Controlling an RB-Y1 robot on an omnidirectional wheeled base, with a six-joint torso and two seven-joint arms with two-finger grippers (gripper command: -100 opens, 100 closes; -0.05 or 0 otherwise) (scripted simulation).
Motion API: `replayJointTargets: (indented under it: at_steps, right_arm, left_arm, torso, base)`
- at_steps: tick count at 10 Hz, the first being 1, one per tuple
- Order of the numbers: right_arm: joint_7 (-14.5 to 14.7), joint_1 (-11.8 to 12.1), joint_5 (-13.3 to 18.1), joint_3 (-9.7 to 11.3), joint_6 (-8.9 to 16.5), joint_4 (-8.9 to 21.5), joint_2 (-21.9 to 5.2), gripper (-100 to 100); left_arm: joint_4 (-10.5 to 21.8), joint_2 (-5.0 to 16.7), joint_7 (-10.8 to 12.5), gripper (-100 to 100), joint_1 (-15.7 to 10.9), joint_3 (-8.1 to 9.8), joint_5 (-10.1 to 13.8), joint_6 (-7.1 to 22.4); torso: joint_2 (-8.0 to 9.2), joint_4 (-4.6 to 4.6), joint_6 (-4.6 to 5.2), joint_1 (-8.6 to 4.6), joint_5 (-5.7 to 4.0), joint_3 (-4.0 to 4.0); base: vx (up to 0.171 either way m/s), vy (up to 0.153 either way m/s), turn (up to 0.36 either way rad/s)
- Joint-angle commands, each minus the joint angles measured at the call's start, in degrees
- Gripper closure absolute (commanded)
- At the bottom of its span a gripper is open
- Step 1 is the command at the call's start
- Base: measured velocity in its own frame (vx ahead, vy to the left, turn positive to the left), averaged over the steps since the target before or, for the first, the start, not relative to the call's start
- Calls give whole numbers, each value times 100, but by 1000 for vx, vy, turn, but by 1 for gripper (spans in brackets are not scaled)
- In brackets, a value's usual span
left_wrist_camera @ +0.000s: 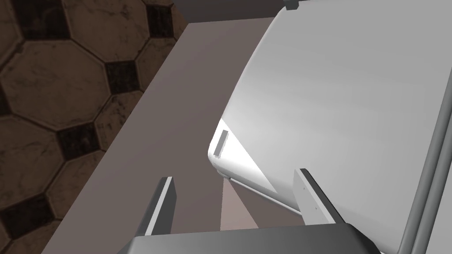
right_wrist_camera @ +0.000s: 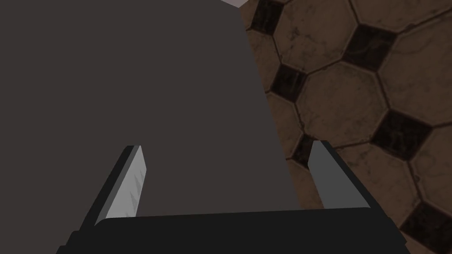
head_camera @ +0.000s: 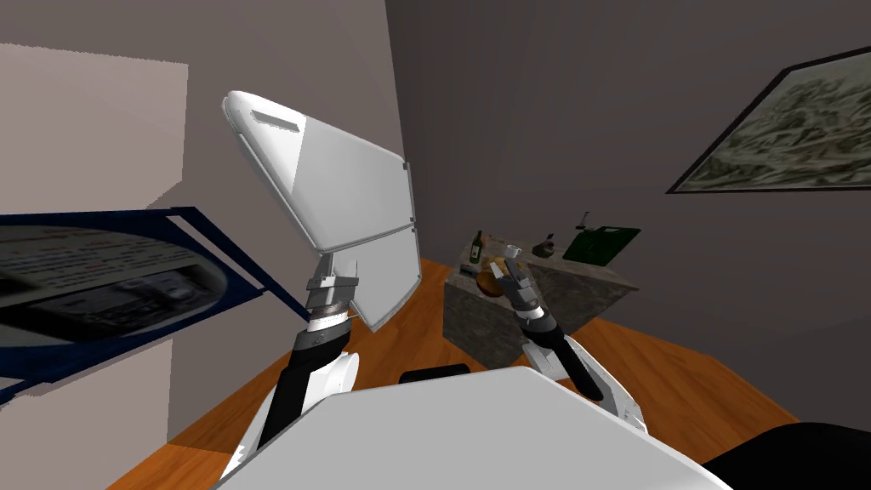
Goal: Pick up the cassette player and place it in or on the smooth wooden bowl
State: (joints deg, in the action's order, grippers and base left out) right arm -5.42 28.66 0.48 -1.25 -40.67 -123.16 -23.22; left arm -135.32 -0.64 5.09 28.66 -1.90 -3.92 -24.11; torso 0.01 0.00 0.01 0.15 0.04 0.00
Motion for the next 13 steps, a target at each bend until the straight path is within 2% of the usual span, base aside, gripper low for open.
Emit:
replayJointTargets:
  at_steps: [1, 2, 3, 4, 5, 6, 7, 8, 9, 10, 11, 12, 13]
  right_arm:
    - [30, -43, 80, 36, -70, 224, -286, -100]
    - [30, -43, 80, 36, -70, 224, -399, -100]
    - [58, -62, 157, 79, -141, 421, -584, -100]
    - [58, -62, 157, 79, -141, 421, -736, -100]
    - [84, -82, 241, 130, -212, 629, -924, -100]
    - [84, -82, 241, 130, -212, 629, -1082, -100]
    - [108, -102, 331, 190, -284, 846, -1257, -100]
    - [108, -102, 331, 190, -284, 846, -1423, -100]
    - [130, -124, 427, 258, -355, 1070, -1596, -100]
    - [130, -124, 427, 258, -355, 1070, -1774, -100]
    - [150, -146, 528, 335, -425, 1301, -1951, -100]
    - [150, -146, 528, 335, -425, 1301, -2119, -100]
    - [150, -146, 528, 335, -425, 1301, -2162, -100]
  left_arm:
    - [0, 0, 0, 0, 0, 0, 0, 0]
    - [0, 0, 0, 0, 0, 0, 0, 0]
    - [0, 0, 0, 0, 0, 0, 0, 0]
    - [0, 0, 0, 0, 0, 0, 0, 0]
    - [0, 0, 0, 0, 0, 0, 0, 0]
    - [0, 0, 0, 0, 0, 0, 0, 0]
    - [0, 0, 0, 0, 0, 0, 0, 0]
    - [0, 0, 0, 0, 0, 0, 0, 0]
    - [0, 0, 0, 0, 0, 0, 0, 0]
    - [0, 0, 0, 0, 0, 0, 0, 0]
    - [0, 0, 0, 0, 0, 0, 0, 0]
    - [0, 0, 0, 0, 0, 0, 0, 0]
    - [0, 0, 0, 0, 0, 0, 0, 0]
  torso:
    - [0, 0, 0, 0, 0, 0]
    - [-2, 0, -2, 3, 0, -1]
    - [-2, -1, 1, -1, 0, -1]
    - [-6, -1, -1, -3, -1, -3]
    - [-4, -1, 0, -4, -1, -3]
    - [-3, -1, -1, 3, 0, -2]
    - [-3, -1, 1, 1, 1, -2]
    - [-7, -2, -1, 1, 0, -4]
    - [-7, -2, 1, -3, 0, -4]
    - [-7, -2, -2, -4, -1, -4]
    - [-5, -1, 2, -4, -1, -3]
    - [-10, -2, -1, -1, -1, -6]
    - [-9, -2, 1, -1, 0, -5]
  base:
    - [1, 55, 105]
    - [6, 42, 56]
    - [16, 40, 97]
    - [11, 37, 75]
    - [4, 58, 103]
    - [8, 49, 65]
    - [21, 48, 130]
    - [21, 37, 65]
    - [14, 38, 136]
    - [13, 36, 65]
    - [31, 45, 123]
    - [23, 43, 76]
    - [8, 25, -9]
